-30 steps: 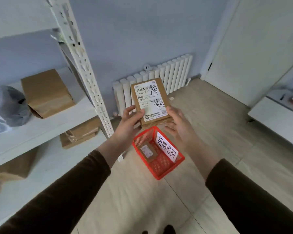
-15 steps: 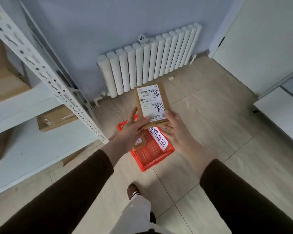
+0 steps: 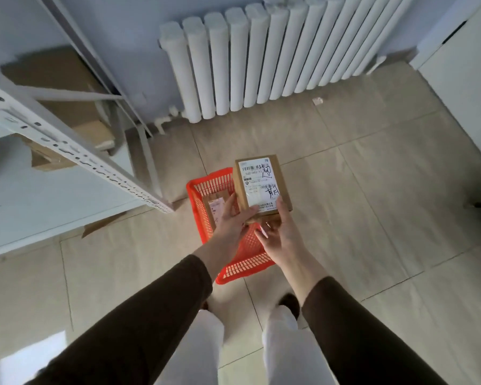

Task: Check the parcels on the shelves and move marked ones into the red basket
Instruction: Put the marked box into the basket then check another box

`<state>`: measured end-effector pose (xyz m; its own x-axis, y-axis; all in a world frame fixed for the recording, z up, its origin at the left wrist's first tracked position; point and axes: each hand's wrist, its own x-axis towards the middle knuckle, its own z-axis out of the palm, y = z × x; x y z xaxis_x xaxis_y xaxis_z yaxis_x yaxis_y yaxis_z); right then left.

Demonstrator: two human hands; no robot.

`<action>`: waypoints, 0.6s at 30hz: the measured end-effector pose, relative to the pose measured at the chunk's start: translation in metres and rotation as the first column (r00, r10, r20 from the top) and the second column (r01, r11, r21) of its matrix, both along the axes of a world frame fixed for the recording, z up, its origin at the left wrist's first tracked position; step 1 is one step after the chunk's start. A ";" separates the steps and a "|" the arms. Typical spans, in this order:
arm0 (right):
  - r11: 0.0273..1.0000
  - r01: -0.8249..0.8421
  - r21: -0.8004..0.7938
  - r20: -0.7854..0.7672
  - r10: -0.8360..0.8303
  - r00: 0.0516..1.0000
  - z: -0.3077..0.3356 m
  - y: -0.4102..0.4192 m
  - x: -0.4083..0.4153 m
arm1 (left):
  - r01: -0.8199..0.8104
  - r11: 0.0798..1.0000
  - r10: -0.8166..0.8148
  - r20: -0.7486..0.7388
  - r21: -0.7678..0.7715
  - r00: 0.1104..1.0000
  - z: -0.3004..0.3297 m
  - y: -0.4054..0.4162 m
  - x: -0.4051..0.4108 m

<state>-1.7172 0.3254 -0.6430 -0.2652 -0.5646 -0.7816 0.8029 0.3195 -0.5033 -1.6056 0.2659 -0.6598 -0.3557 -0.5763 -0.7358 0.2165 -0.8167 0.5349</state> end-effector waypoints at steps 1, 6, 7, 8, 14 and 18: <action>1.000 -0.020 0.012 0.014 0.020 1.000 -0.019 -0.002 -0.006 | -0.019 1.000 0.019 0.005 0.007 1.000 -0.022 0.002 -0.005; 0.978 -0.206 0.018 -0.071 0.207 0.976 -0.135 -0.007 -0.032 | -0.157 0.981 0.151 0.059 0.110 0.987 -0.134 0.016 -0.034; 0.966 -0.256 0.021 -0.089 0.257 0.962 -0.160 -0.009 -0.036 | -0.160 0.978 0.153 0.056 0.134 0.987 -0.159 0.018 -0.041; 0.956 -0.291 0.035 -0.108 0.294 0.950 -0.182 -0.011 -0.040 | -0.157 0.975 0.152 0.043 0.160 0.987 -0.183 0.020 -0.047; 0.930 -0.319 0.182 -0.059 0.335 0.940 -0.304 -0.032 -0.048 | -0.206 0.939 0.222 -0.031 0.275 0.974 -0.306 0.015 -0.072; 0.963 -0.216 0.161 0.062 0.209 0.976 -0.359 -0.057 -0.051 | -0.278 0.906 0.309 -0.051 0.318 0.950 -0.373 0.001 -0.077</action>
